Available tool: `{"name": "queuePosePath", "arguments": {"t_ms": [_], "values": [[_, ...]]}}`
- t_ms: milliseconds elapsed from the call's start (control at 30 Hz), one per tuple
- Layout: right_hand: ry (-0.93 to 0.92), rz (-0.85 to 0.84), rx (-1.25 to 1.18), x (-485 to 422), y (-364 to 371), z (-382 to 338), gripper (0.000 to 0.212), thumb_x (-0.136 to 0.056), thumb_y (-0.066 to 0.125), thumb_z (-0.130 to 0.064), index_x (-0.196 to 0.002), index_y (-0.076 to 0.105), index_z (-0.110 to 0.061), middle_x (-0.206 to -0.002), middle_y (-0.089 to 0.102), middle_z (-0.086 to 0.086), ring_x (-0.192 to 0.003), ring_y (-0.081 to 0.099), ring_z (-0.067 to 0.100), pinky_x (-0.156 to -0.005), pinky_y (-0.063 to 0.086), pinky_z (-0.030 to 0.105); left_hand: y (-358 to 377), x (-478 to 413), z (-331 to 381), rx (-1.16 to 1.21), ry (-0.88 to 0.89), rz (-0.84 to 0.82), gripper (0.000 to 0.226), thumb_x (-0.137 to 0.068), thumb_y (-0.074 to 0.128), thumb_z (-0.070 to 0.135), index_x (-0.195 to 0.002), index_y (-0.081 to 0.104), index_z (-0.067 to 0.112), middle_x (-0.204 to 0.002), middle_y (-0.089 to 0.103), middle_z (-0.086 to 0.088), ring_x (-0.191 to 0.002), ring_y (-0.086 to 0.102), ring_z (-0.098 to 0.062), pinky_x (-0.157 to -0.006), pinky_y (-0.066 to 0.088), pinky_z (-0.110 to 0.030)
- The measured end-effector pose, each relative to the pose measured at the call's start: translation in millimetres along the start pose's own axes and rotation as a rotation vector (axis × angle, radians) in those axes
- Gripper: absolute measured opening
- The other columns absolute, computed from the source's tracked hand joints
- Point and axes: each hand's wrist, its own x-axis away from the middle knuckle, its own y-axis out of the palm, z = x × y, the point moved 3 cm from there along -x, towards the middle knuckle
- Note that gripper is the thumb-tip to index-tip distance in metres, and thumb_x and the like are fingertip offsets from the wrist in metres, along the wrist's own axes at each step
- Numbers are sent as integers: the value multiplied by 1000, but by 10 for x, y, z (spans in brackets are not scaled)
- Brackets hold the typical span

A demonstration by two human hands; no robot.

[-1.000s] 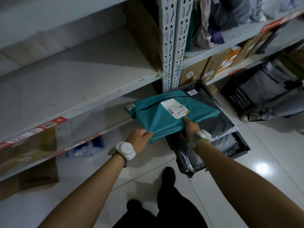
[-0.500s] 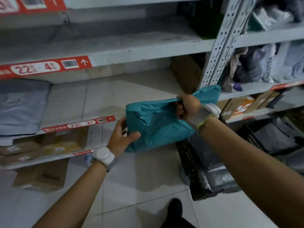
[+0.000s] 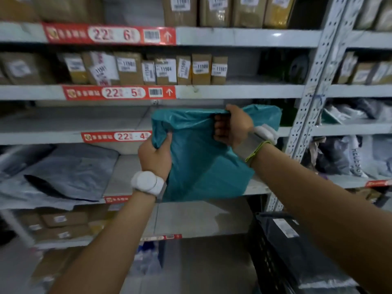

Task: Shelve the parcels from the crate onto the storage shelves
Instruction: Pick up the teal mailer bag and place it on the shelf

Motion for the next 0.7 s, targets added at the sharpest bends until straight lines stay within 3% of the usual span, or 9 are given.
{"name": "queuePosePath", "arguments": {"t_ms": [133,267,333,367,433,467,533,600,700], "values": [[-90,25,-95,234,29,245,57,-103,29,-53,-76,59,-14,-48,60,-1,-41,58,14,-44,42,19,-70,-320,358,-101,65,15,37,-91,66,36,-67,60,9,-66,63,-6,-68,57,-18,-60,39,-32],[141,87,-248,402,-18,886,52,-101,31,-57,-77,54,-17,-60,64,0,-56,59,16,-57,38,24,43,-391,849,-250,283,-34,33,-92,64,32,-76,68,4,-73,68,-12,-68,58,-23,-59,39,-35],[326,92,-364,473,39,1155,60,-89,40,-73,-95,58,-16,-94,64,7,-90,59,24,-80,47,37,122,-327,1040,-319,444,-49,31,-90,66,26,-71,65,2,-65,63,-14,-59,50,-24,-53,32,-33],[415,96,-458,484,80,1222,77,-76,52,-81,-117,56,-16,-118,59,12,-111,54,31,-94,45,51,166,-256,1115,-369,538,-57,28,-88,67,21,-67,63,2,-59,60,-14,-54,46,-23,-50,27,-30],[448,11,-738,482,156,1253,130,-49,69,-87,-153,26,-23,-156,27,17,-139,31,47,-106,31,69,253,-47,1208,-436,742,-112,18,-81,63,15,-66,64,6,-54,59,-11,-48,42,-21,-49,25,-24],[384,-66,-913,466,192,1211,132,-52,63,-91,-157,17,-25,-161,16,18,-142,23,50,-103,30,75,293,49,1193,-443,801,-168,13,-79,61,15,-69,66,8,-55,61,-9,-48,43,-21,-49,29,-22],[322,-151,-1129,441,235,1152,118,-63,48,-94,-156,24,-24,-161,19,19,-141,26,52,-83,40,81,315,160,1079,-480,803,-269,7,-76,64,14,-72,68,10,-56,61,-5,-48,47,-25,-49,35,-24],[276,-211,-1137,424,223,1162,114,-64,53,-91,-150,34,-20,-156,27,21,-135,34,53,-71,47,77,270,223,952,-509,756,-309,5,-74,70,10,-72,67,12,-55,54,2,-48,45,-22,-52,29,-21],[145,-204,-1046,378,240,1184,94,-66,76,-68,-134,47,-10,-139,45,22,-115,57,43,-77,55,59,197,389,850,-554,766,-389,11,-78,64,18,-80,72,10,-64,67,-5,-53,56,-23,-53,39,-18]]}}
